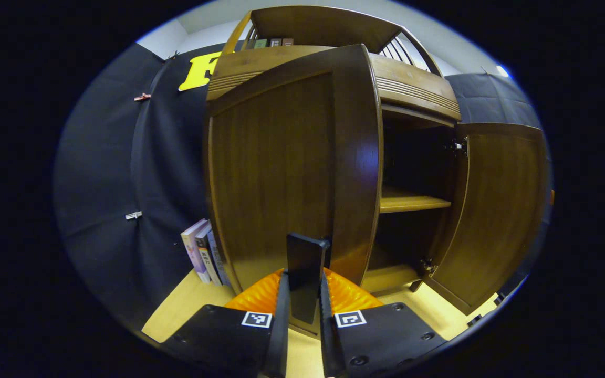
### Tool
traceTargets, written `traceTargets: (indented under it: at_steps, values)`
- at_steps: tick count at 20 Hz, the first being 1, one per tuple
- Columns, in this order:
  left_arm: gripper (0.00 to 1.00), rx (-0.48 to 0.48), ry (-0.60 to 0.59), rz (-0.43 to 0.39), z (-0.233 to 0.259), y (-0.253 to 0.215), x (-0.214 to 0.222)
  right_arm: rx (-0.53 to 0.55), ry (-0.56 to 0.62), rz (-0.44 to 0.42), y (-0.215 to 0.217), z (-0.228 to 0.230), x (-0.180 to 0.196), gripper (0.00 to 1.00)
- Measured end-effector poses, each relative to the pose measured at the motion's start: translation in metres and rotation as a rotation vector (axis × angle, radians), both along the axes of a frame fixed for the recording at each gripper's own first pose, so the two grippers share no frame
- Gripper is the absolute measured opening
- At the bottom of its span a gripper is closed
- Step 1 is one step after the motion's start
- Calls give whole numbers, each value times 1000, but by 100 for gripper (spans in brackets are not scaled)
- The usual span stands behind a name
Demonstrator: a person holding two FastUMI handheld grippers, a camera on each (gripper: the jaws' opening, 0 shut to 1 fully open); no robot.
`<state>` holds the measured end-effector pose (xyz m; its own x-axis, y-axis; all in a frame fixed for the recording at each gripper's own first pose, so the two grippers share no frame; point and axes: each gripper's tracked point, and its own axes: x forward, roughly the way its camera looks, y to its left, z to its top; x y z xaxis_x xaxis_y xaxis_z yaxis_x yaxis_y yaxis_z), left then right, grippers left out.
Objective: Open the right door of the double-door shoe cabinet with the right hand, and open the left door with the left hand.
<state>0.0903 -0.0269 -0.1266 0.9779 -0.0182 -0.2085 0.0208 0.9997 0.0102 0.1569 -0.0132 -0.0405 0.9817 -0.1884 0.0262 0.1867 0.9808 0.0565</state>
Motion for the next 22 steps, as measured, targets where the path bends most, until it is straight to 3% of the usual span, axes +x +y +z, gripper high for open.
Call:
traceTargets:
  at_steps: [1,12,22]
  values:
    - [29,2,-2,1,1,7,-8,-5,-1,9,7,1,2,98]
    - [19,-19,-35,16,8,81,-60,-15,6,121,108,5,15,98]
    - [10,-41,-85,16,16,142,-83,4,-8,173,150,18,34,100]
